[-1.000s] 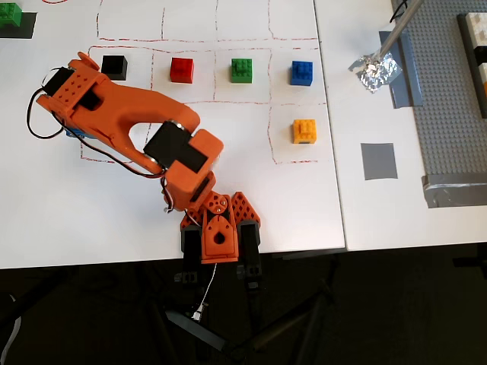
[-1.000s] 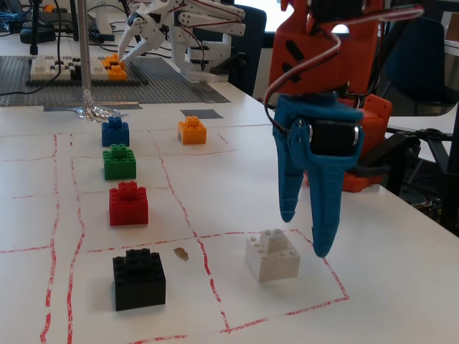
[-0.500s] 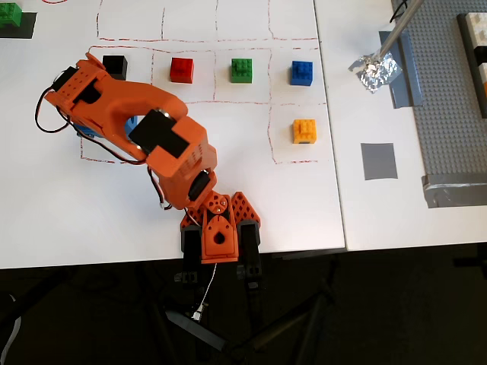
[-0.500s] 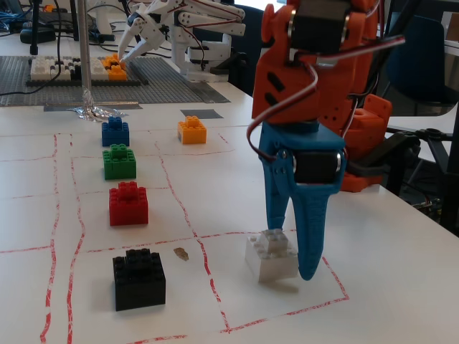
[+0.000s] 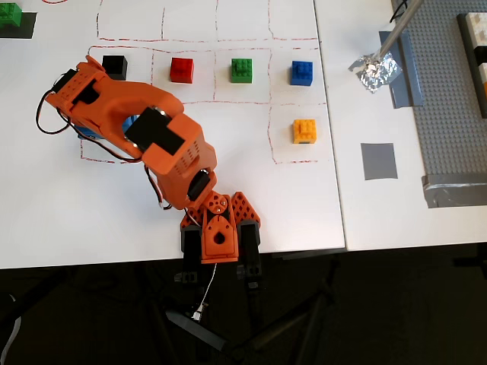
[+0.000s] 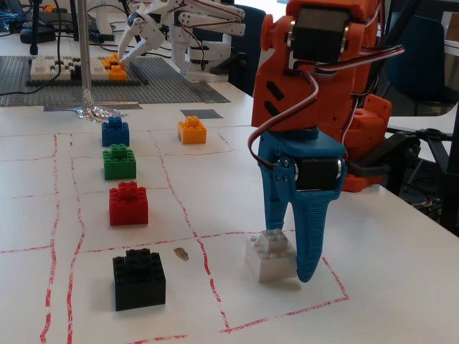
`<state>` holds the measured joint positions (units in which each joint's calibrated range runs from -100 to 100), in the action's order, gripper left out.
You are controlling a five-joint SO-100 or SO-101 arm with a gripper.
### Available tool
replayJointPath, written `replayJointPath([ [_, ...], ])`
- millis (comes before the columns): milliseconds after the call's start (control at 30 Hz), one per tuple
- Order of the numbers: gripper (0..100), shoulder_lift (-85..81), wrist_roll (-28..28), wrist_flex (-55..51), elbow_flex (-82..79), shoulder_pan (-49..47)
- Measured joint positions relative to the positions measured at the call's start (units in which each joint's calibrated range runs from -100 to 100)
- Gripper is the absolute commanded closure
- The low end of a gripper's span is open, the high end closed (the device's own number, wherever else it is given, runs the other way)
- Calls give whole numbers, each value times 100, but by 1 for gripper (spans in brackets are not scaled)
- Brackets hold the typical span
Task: Grab the block and put it in the grey marker
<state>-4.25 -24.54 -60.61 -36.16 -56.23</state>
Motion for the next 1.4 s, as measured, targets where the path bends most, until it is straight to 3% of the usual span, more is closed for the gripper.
replayJointPath([
  [300,80,0,-5,161,0,489],
  [600,100,0,-73,193,0,459],
  [900,100,-52,-73,169,0,459],
  [1100,100,-232,259,-1133,1208,459],
  [1400,100,-713,1431,-2974,2651,508],
])
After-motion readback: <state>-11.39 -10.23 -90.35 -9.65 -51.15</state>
